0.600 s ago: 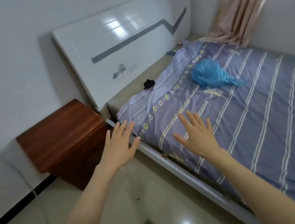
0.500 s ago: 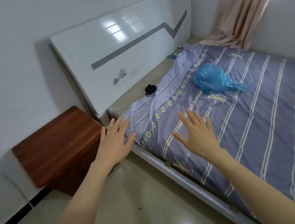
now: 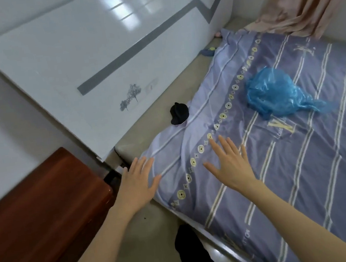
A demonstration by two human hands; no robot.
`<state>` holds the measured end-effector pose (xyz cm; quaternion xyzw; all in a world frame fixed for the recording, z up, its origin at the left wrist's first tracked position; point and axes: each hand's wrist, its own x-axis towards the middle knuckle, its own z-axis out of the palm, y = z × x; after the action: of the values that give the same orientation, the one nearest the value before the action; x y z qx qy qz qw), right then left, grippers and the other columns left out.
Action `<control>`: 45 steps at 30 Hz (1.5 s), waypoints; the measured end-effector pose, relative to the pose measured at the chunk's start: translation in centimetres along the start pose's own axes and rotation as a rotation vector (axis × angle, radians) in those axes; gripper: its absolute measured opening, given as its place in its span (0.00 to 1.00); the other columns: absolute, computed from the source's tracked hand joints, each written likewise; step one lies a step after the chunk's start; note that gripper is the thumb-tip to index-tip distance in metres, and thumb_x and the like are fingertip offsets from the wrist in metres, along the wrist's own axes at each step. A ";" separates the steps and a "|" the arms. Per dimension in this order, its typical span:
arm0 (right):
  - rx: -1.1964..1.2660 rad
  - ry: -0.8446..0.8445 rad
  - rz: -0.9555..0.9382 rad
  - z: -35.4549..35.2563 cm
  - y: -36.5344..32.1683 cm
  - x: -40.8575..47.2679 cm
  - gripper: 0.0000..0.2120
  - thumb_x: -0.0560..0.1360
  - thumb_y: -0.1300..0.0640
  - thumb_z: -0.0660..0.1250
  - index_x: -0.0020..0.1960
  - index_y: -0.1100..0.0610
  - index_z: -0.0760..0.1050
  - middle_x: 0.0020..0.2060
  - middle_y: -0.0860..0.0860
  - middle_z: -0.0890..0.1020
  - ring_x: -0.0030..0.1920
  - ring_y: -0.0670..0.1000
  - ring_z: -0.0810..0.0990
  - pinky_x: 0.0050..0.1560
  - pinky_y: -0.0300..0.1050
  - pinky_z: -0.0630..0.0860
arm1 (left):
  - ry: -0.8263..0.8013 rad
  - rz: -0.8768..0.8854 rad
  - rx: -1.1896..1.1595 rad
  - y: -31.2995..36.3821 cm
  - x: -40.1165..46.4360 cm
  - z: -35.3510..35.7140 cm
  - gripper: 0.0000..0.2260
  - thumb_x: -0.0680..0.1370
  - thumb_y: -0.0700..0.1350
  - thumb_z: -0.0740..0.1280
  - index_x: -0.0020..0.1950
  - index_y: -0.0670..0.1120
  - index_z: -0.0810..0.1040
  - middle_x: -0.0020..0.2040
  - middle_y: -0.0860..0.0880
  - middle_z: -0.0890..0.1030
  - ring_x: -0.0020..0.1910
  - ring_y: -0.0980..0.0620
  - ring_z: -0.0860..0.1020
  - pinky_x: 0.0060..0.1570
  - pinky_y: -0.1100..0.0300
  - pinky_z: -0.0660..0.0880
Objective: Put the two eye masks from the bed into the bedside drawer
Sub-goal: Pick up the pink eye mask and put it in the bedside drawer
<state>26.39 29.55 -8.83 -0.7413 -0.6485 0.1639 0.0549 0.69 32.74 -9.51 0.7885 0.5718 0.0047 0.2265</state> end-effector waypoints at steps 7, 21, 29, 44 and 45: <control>0.065 -0.142 0.082 5.4 3.2 12.5 0.31 0.76 0.39 0.53 0.74 0.47 0.46 0.77 0.53 0.49 0.76 0.55 0.44 0.73 0.62 0.41 | -0.209 0.019 0.059 -0.2 13.7 4.3 0.25 0.79 0.54 0.52 0.74 0.47 0.51 0.76 0.44 0.53 0.75 0.45 0.49 0.73 0.46 0.51; 0.082 -0.191 0.045 20.5 8.4 24.1 0.32 0.76 0.38 0.49 0.74 0.45 0.37 0.77 0.53 0.45 0.76 0.55 0.40 0.76 0.56 0.43 | 0.015 0.166 -0.048 -1.8 34.6 14.5 0.25 0.79 0.44 0.57 0.74 0.46 0.52 0.76 0.42 0.55 0.74 0.44 0.56 0.70 0.49 0.61; 0.143 -0.220 0.054 20.3 8.3 24.2 0.32 0.76 0.39 0.49 0.73 0.45 0.36 0.77 0.52 0.43 0.76 0.54 0.39 0.75 0.55 0.41 | 0.157 0.103 -0.032 -1.5 37.7 13.9 0.14 0.78 0.39 0.60 0.62 0.41 0.73 0.53 0.39 0.82 0.47 0.38 0.79 0.39 0.49 0.71; 1.015 -0.363 0.293 4.8 -1.6 17.9 0.45 0.65 0.32 0.61 0.75 0.48 0.46 0.76 0.45 0.53 0.74 0.46 0.53 0.70 0.44 0.54 | 0.020 -0.334 -1.020 0.2 20.1 -2.2 0.07 0.76 0.38 0.63 0.52 0.42 0.78 0.46 0.47 0.82 0.43 0.52 0.81 0.38 0.71 0.77; 1.040 -0.386 0.284 4.2 -2.1 17.8 0.45 0.66 0.33 0.62 0.75 0.48 0.46 0.76 0.45 0.54 0.74 0.46 0.54 0.70 0.44 0.55 | 0.004 -0.299 -1.028 0.3 19.1 -3.1 0.07 0.76 0.38 0.63 0.52 0.43 0.78 0.46 0.48 0.82 0.44 0.53 0.81 0.38 0.71 0.76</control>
<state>24.98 46.74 -15.21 -0.6534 -0.3748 0.5995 0.2705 6.74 51.07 -11.40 0.4858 0.6024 0.2532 0.5806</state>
